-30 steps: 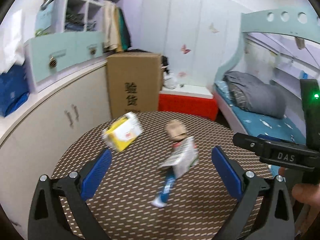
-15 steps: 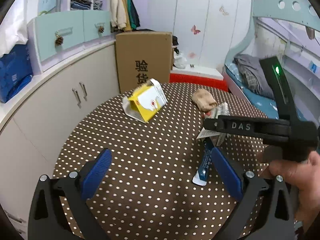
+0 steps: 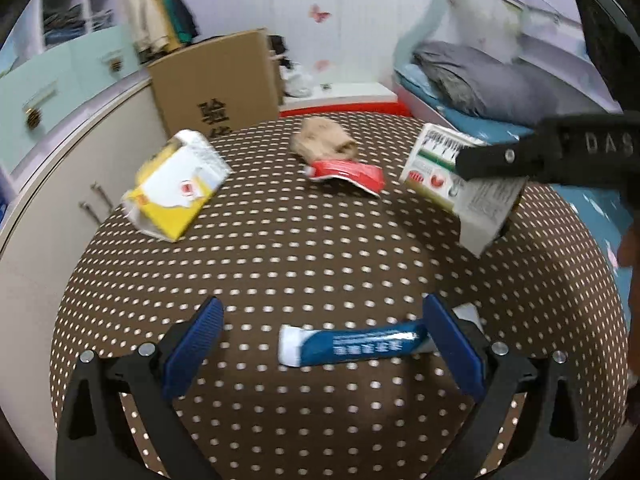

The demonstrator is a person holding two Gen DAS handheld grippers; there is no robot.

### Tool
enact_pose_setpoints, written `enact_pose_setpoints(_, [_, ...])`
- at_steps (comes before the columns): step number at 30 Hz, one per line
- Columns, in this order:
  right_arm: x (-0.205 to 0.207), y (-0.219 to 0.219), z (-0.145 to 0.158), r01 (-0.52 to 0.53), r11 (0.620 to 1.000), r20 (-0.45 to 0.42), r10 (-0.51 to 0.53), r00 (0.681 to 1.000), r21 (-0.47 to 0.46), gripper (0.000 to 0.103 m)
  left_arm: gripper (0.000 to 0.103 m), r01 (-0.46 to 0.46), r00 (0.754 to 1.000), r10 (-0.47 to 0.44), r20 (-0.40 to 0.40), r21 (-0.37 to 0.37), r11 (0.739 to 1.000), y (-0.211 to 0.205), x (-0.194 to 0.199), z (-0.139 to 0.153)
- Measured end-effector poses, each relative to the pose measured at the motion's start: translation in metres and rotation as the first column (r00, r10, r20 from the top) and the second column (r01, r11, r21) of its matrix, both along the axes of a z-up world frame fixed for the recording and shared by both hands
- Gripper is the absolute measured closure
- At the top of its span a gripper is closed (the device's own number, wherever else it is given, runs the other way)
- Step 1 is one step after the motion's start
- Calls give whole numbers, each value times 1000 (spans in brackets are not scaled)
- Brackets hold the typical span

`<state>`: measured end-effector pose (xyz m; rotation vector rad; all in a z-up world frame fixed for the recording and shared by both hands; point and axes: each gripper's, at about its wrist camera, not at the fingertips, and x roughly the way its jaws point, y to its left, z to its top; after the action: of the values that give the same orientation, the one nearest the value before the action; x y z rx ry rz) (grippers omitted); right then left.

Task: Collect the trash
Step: 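Grasp the white medicine box with the right tool while the left grasps the blue tube, then drop the medicine box into the white bin while the left tool drops the blue tube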

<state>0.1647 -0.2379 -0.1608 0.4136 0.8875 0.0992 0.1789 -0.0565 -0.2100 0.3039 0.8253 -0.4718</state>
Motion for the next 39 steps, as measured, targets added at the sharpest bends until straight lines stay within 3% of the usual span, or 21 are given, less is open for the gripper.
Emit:
enact_pose_setpoints(5, [-4,-6,-4,-36,999,-11,35,999,-17,72,5,95,995,-95,29,4,995,7,-14,8])
enact_pose_setpoints(7, [-2,-1,-7,-67,997,-25,67,997,-24,53,5,138,990,-139,37,23,990,6,-17,10])
enact_pose_setpoints(8, [-1,2,-8,-80,996,-25,79,997,-32,52,5,169,984,-171,47,47,984,5,-19,11])
enact_pose_setpoints(12, [6,13,-15,-104,991,-35,101,994,-80,52,5,298,950,-309,43,161,941,-6,-22,5])
enact_pose_setpoints(15, [8,17,-22,-124,985,-53,118,992,-118,55,8,394,916,-402,-2,197,898,-13,-21,-3])
enact_pose_setpoints(16, [8,18,-24,-130,984,-54,124,991,-125,56,21,420,906,-423,-25,197,886,-15,-21,-5])
enact_pose_setpoints(17, [8,18,-25,-138,981,-48,133,990,-137,57,41,446,895,-443,-53,157,881,-15,-19,-3])
enact_pose_setpoints(18, [6,18,-26,-145,980,-43,140,989,-140,58,51,461,887,-453,-87,120,879,-16,-17,-2])
enact_pose_setpoints(19, [5,16,-27,-147,980,-39,143,989,-134,58,74,464,884,-453,-111,100,880,-17,-15,-2])
enact_pose_setpoints(20, [4,14,-26,-143,982,-36,139,990,-124,59,85,464,884,-452,-120,101,880,-19,-16,-1])
enact_pose_setpoints(29, [-19,-27,-14,-81,995,17,82,996,-49,59,92,390,920,-383,-83,78,918,-40,-32,4])
enact_pose_setpoints(39, [-56,-88,7,11,1000,81,-10,997,-18,59,92,384,923,-384,9,50,922,-85,-50,31])
